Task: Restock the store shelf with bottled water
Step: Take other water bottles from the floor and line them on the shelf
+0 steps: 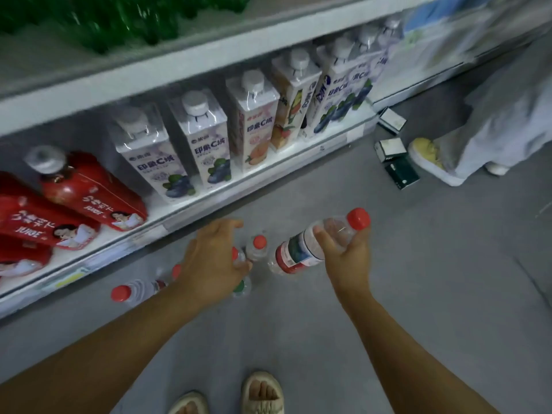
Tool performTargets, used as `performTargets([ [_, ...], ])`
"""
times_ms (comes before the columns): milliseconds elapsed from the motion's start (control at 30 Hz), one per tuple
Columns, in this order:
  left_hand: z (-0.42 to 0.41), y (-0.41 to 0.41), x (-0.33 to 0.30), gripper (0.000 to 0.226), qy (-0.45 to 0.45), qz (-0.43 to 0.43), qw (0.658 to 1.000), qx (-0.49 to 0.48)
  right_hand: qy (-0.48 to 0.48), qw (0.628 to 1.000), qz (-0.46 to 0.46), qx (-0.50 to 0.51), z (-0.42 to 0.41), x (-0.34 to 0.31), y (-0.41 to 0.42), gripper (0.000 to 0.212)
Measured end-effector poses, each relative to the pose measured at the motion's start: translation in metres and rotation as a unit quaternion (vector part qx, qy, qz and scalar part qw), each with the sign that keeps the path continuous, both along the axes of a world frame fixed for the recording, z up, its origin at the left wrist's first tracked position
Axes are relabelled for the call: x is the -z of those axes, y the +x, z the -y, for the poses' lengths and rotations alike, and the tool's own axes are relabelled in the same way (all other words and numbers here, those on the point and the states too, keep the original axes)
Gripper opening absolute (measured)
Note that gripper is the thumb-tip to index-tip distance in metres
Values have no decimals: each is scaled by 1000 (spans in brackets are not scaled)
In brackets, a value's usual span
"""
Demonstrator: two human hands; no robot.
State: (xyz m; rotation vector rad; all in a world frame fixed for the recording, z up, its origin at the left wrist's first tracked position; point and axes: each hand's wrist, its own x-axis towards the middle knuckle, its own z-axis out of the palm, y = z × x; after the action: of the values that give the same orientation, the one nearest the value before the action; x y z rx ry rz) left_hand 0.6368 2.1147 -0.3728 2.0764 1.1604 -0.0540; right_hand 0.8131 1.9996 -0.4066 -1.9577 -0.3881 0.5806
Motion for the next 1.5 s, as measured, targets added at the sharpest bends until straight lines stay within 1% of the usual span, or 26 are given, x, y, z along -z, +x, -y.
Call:
performTargets([
  [100,0,-1,-61,69,-8,15,1000,9,11,999,5,-34,-13,-76,6,25],
  [233,-8,-5,-151,74,-13,37,999,9,22,999,15,-46,-41,-176,6,44],
  [267,-10,-8,-173,75,-4,38,999,10,25,998,17,-46,-48,-202,4,45],
  [333,-15,-15,-215,75,13,57,998,3,24,997,31,-59,-65,-251,0,40],
  [367,-17,-19,-237,76,14,71,997,-3,17,997,40,-64,-74,-274,-3,44],
  [467,-19,-35,-297,77,6,112,994,-15,-18,997,53,-57,-98,-342,-12,74],
  [533,-17,-45,-331,76,7,138,990,-24,-48,996,62,-51,-107,-385,-21,81],
  [633,-14,-56,-374,77,35,155,986,-43,-54,994,73,-61,-115,-441,-31,84],
  [700,-12,-59,-400,79,50,152,986,-51,-54,992,80,-77,-118,-475,-39,78],
  [767,-12,-62,-428,83,69,162,983,-56,-33,990,87,-106,-119,-506,-48,64],
  [833,-13,-60,-449,85,61,172,981,-67,5,984,92,-152,-119,-528,-51,49],
  [900,-17,-62,-475,83,19,205,974,-94,52,970,89,-220,-116,-557,-55,31],
  [933,-18,-64,-489,79,-6,226,968,-106,71,961,87,-251,-115,-572,-56,26],
  [1000,-23,-69,-512,71,-62,261,956,-118,100,949,76,-288,-113,-600,-58,20],
  [1033,-24,-72,-523,72,-93,276,949,-123,119,944,64,-302,-113,-612,-58,19],
  [1067,-24,-75,-532,76,-123,290,940,-129,134,939,52,-314,-113,-621,-58,19],
  [1133,-24,-81,-549,80,-162,312,927,-130,152,930,31,-332,-114,-640,-60,33],
  [1167,-23,-83,-557,78,-178,323,921,-124,168,925,15,-342,-115,-648,-61,37],
  [1267,-16,-89,-582,60,-190,341,916,-97,211,901,-21,-379,-118,-670,-66,28],
  [1333,-11,-93,-595,60,-165,334,923,-93,218,887,-41,-405,-116,-685,-71,25],
  [1367,-9,-95,-601,63,-143,332,928,-97,226,878,-55,-418,-114,-691,-74,28],
  [1433,-4,-98,-612,60,-95,339,928,-119,250,859,-98,-437,-113,-700,-78,40],
  [1500,-2,-100,-622,56,-30,330,933,-144,259,849,-122,-443,-110,-708,-86,54],
])
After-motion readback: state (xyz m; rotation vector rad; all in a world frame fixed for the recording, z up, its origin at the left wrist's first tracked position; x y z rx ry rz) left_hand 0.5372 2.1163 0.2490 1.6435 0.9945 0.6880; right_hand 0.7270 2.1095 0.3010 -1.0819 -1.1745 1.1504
